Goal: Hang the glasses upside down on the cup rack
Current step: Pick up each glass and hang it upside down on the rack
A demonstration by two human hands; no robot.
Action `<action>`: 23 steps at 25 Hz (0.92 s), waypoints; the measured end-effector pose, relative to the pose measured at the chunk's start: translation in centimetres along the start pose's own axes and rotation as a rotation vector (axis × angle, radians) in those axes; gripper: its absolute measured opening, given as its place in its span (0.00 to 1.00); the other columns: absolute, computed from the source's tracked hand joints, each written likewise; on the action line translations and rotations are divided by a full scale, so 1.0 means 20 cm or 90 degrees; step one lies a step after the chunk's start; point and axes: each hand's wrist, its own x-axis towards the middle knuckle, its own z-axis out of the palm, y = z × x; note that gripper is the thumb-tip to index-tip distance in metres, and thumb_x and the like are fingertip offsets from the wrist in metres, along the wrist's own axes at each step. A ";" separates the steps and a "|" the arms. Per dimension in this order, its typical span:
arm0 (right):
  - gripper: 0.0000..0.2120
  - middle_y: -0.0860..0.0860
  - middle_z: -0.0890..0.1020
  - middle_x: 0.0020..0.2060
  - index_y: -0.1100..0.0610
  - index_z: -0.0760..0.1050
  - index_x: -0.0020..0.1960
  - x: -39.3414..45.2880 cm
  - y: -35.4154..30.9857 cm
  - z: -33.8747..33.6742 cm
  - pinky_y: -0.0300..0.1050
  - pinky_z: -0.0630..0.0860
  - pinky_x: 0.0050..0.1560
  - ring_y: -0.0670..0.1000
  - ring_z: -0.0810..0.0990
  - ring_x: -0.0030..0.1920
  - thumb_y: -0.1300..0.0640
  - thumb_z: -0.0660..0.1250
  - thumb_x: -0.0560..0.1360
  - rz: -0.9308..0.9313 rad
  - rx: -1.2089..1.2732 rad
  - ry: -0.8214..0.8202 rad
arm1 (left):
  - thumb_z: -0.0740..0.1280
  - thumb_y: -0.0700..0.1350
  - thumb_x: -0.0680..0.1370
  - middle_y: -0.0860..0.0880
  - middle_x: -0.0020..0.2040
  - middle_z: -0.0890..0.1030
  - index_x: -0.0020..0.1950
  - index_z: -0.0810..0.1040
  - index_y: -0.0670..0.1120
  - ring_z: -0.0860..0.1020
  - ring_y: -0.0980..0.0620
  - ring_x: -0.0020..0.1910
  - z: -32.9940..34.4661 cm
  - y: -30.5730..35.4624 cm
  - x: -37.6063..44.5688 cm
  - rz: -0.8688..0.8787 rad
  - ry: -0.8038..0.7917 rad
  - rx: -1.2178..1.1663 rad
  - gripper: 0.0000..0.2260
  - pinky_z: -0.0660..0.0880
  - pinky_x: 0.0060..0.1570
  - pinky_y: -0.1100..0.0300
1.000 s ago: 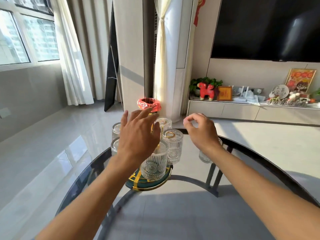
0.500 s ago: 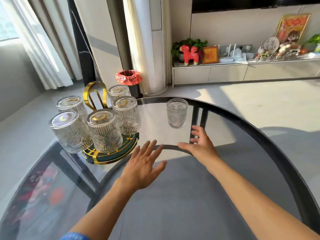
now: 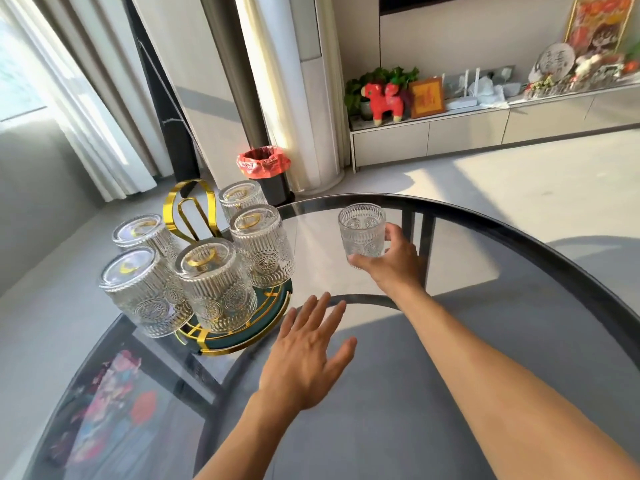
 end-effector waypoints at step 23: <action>0.27 0.46 0.79 0.61 0.42 0.70 0.64 -0.79 -1.06 -0.38 0.43 0.77 0.50 0.44 0.80 0.56 0.47 0.74 0.67 -0.197 0.419 -0.480 | 0.69 0.55 0.72 0.47 0.52 0.86 0.50 0.86 0.51 0.84 0.47 0.51 -1.19 -0.25 -0.47 -0.094 0.340 -1.136 0.12 0.81 0.51 0.56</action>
